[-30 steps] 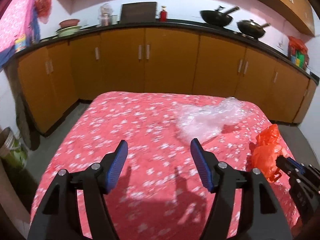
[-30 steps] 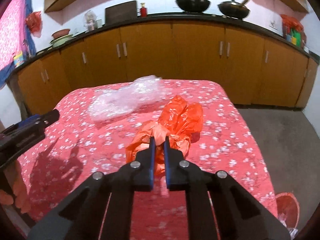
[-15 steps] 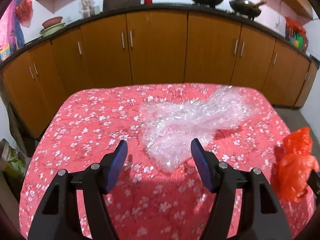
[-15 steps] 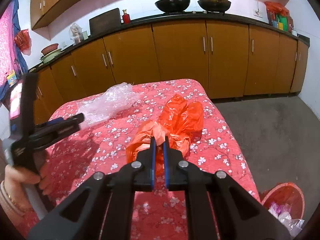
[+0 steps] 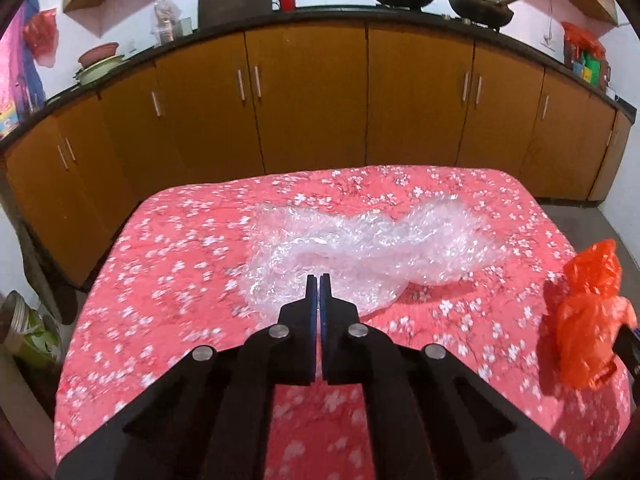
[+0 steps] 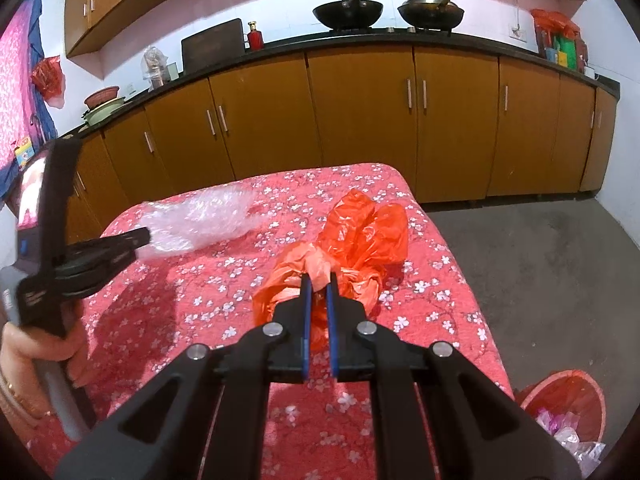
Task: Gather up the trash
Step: 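Grasp the red bag with the right gripper while the left gripper grasps the bubble wrap, then lift the bubble wrap with the left gripper while the right gripper lifts the red bag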
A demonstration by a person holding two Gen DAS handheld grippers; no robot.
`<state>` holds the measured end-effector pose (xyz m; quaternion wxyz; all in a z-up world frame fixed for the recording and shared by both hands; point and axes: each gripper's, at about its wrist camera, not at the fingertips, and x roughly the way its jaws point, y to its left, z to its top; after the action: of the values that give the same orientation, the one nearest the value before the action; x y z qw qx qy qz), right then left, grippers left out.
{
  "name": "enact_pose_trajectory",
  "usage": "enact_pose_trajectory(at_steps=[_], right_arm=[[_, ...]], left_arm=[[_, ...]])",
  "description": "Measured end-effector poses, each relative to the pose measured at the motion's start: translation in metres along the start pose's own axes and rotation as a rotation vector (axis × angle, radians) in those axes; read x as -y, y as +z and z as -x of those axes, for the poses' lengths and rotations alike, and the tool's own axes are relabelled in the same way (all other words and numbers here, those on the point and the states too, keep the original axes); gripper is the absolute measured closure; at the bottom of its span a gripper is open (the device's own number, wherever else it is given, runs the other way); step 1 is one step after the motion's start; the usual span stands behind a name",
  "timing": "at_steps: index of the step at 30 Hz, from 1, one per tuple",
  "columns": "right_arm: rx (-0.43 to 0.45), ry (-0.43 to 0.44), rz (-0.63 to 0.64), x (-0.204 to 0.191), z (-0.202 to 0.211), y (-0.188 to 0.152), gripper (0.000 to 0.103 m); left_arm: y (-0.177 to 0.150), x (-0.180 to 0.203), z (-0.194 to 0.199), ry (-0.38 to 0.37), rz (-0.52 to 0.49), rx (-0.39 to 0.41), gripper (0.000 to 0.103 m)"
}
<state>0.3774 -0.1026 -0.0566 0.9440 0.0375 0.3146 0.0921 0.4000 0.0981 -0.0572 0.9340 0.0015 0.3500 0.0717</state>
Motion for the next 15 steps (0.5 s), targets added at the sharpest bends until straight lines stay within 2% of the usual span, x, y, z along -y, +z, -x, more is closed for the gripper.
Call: enact_pose_trajectory(at_steps=[15], right_arm=[[0.047,0.004,-0.008,-0.014,0.052,0.011,0.095]], left_arm=[[-0.015,-0.019,0.087,0.046,-0.002,0.065,0.102]])
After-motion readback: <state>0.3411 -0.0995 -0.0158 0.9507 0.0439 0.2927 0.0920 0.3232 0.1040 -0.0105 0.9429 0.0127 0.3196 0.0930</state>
